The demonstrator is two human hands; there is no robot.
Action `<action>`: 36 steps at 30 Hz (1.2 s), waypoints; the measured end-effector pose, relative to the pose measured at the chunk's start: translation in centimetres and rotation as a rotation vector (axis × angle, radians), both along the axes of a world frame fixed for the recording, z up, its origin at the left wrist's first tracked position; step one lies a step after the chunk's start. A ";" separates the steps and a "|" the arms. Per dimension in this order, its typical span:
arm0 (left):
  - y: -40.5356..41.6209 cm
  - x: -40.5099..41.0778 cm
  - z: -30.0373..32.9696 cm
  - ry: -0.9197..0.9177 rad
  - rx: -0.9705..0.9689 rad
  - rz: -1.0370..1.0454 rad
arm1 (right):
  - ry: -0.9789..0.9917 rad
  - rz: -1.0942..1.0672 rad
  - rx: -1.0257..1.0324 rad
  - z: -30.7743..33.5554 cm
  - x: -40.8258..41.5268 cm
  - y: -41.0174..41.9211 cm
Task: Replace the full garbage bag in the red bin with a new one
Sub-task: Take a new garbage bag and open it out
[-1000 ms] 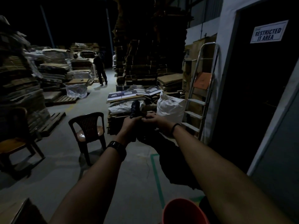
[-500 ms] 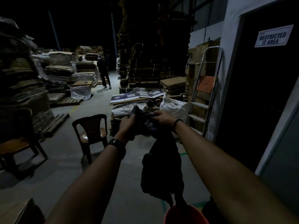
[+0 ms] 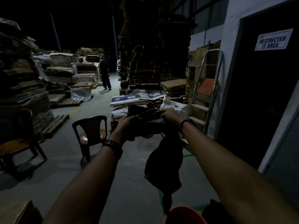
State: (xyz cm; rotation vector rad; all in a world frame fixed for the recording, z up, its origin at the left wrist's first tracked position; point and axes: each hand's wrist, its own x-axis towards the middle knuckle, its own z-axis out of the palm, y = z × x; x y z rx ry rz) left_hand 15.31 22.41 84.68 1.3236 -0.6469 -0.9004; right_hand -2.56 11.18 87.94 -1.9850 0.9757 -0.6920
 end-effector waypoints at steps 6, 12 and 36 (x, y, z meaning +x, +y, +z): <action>-0.3 -0.9 0.3 -0.044 -0.112 0.002 | 0.003 0.061 0.066 0.2 0.7 1.1; 0.2 -1.5 0.9 -0.044 -0.162 -0.052 | -0.011 0.116 -0.027 0.0 1.6 1.5; 1.3 2.9 -0.3 0.065 0.013 0.069 | -0.030 -0.180 -0.063 -1.4 -0.9 -1.7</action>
